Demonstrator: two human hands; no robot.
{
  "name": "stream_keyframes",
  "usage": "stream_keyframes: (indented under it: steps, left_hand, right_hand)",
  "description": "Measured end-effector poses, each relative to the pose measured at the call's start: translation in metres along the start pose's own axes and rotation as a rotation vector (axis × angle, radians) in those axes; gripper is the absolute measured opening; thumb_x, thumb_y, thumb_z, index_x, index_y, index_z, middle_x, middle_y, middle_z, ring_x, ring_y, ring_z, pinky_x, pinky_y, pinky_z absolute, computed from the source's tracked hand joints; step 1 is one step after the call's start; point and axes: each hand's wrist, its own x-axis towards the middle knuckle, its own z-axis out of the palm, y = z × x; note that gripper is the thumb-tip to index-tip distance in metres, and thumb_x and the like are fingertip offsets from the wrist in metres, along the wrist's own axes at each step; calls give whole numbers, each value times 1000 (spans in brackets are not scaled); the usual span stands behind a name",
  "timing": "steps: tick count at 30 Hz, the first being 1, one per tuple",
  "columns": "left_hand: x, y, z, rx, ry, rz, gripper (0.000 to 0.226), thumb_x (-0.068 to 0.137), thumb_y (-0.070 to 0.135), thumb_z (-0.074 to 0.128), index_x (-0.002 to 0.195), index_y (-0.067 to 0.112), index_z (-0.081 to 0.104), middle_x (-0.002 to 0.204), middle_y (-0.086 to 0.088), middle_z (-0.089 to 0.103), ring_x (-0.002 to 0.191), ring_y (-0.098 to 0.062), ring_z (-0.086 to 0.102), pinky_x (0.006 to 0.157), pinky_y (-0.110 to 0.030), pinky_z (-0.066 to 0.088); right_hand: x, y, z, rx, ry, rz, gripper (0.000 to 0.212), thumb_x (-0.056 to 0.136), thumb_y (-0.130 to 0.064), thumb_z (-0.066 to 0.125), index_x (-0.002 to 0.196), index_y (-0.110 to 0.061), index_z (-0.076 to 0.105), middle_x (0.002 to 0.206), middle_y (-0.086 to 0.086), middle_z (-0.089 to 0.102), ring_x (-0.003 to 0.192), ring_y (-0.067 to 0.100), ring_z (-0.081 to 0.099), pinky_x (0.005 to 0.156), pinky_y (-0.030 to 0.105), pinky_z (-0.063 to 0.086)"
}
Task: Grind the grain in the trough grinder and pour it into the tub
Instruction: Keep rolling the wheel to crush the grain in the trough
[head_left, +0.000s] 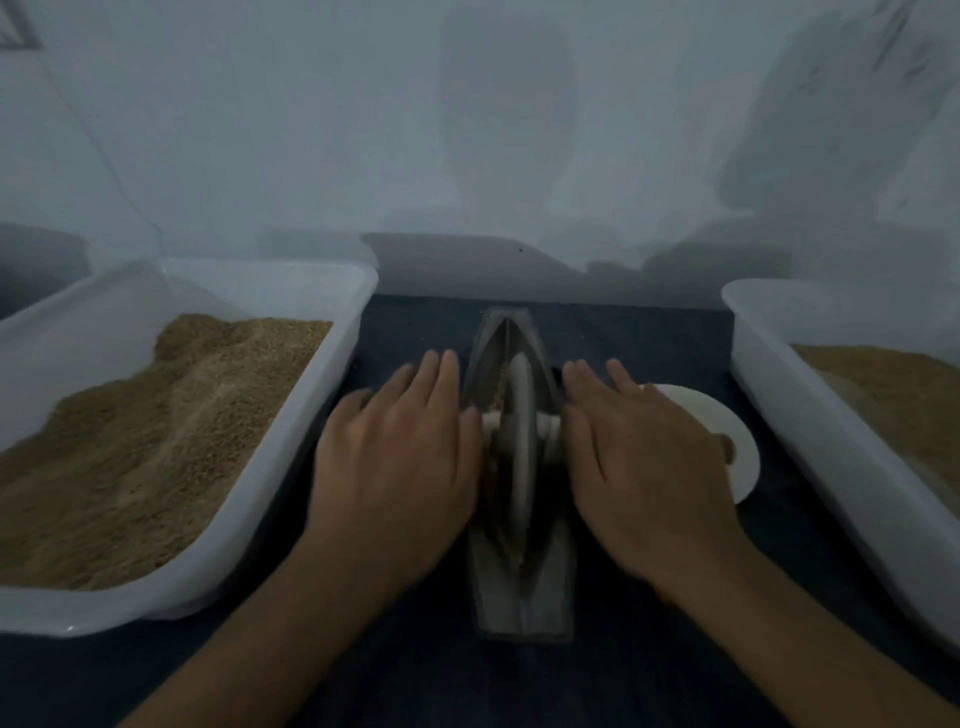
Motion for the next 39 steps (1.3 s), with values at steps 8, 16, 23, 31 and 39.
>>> stream_keyframes:
  steps: [8, 16, 23, 31, 39]
  left_hand:
    - [92, -3, 31, -89, -112, -152, 57, 107, 39, 23, 160, 20, 31, 164, -3, 37, 147, -23, 39, 107, -45, 43]
    - [29, -11, 20, -65, -45, -60, 50, 109, 39, 22, 142, 18, 54, 144, -3, 59, 125, -22, 62, 87, -40, 56]
    - [35, -4, 20, -23, 20, -108, 57, 105, 44, 22, 154, 27, 45, 149, 3, 57, 126, -22, 61, 88, -42, 52]
    - [97, -5, 29, 141, -144, -115, 40, 106, 31, 23, 108, 17, 61, 135, -3, 64, 88, -27, 63, 72, -35, 37]
    - [14, -3, 13, -17, 95, -27, 54, 106, 38, 25, 140, 18, 61, 139, -1, 65, 123, -19, 63, 106, -45, 45]
  right_hand:
    - [101, 5, 26, -49, -204, 123, 56, 105, -43, 20, 143, -25, 56, 144, 6, 59, 138, 28, 47, 108, 43, 36]
    - [44, -9, 8, -98, -93, 4, 61, 105, -42, 17, 146, -16, 54, 149, 4, 55, 145, 25, 42, 116, 45, 36]
    - [56, -9, 14, -89, -77, 1, 60, 102, -43, 18, 139, -25, 61, 137, 3, 65, 134, 27, 54, 109, 45, 43]
    - [102, 3, 35, -146, -138, 114, 56, 104, -43, 21, 135, -22, 62, 121, 10, 71, 118, 31, 60, 86, 40, 44]
    - [4, -1, 1, -144, 86, -29, 51, 107, -40, 29, 140, -16, 58, 131, 2, 68, 121, 21, 62, 94, 35, 49]
